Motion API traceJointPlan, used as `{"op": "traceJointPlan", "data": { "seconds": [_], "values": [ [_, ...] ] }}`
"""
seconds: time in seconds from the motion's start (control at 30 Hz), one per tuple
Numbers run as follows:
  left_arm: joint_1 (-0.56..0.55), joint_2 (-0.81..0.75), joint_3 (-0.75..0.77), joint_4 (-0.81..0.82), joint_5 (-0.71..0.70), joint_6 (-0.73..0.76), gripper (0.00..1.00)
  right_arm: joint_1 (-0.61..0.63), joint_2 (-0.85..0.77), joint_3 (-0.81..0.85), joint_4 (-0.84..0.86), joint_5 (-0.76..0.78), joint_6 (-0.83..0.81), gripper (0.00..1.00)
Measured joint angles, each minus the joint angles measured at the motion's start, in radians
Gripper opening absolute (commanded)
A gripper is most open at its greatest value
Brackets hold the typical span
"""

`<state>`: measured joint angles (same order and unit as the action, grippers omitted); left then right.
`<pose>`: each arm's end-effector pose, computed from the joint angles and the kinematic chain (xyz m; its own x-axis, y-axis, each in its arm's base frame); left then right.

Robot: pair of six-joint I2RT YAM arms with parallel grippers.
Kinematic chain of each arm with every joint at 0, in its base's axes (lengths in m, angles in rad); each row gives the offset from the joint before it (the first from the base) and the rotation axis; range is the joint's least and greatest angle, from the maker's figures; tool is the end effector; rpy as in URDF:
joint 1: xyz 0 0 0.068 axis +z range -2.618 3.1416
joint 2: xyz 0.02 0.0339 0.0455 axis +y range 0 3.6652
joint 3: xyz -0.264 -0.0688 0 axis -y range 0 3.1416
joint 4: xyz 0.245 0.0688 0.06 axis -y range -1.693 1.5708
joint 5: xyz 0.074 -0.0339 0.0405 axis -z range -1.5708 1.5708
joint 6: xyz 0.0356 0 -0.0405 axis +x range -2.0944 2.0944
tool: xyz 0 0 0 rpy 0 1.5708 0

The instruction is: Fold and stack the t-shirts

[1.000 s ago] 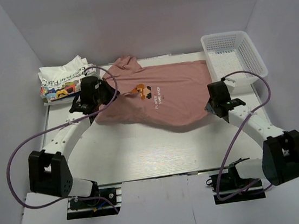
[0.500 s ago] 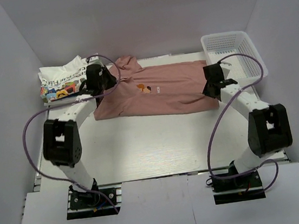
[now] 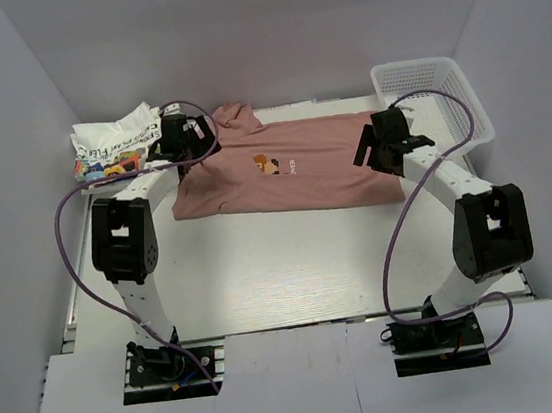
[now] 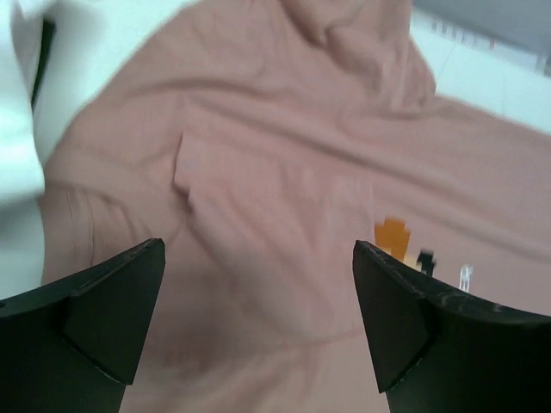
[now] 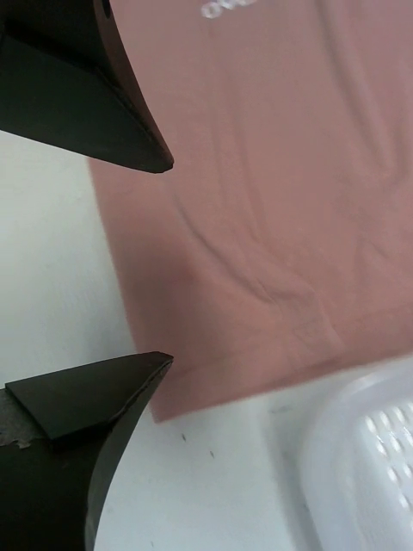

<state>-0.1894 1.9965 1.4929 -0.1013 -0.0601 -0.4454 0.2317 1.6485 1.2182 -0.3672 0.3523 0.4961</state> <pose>0.4548 -0.0850 0.2260 -0.5641 -0.3297 -0.7570 -0.1148 0.9392 -0.3235 0.3563 0.0715 0.2522 -0.6035 0.3167 -0.7318 0.3483 0.9303 0.1153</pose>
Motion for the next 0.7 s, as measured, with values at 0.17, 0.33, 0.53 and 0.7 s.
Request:
{"op": "traceJointPlan", "data": {
  "seconds": [0.17, 0.33, 0.53, 0.7],
  "values": [
    [-0.005, -0.069, -0.139, 0.029, 0.05, -0.016, 1.0, 0.032, -0.032, -0.082, 0.034, -0.098, -0.023, 0.9],
    [-0.009, -0.04, -0.164, 0.026, 0.103, -0.04, 1.0, 0.045, 0.079, -0.07, 0.079, -0.155, -0.042, 0.9],
    [-0.01, -0.027, -0.267, 0.035, 0.126, -0.08, 1.0, 0.045, 0.203, -0.061, 0.124, -0.172, -0.052, 0.9],
    [-0.021, -0.135, -0.407, 0.051, 0.095, -0.131, 1.0, 0.045, 0.15, -0.161, 0.216, -0.17, -0.036, 0.9]
  ]
}}
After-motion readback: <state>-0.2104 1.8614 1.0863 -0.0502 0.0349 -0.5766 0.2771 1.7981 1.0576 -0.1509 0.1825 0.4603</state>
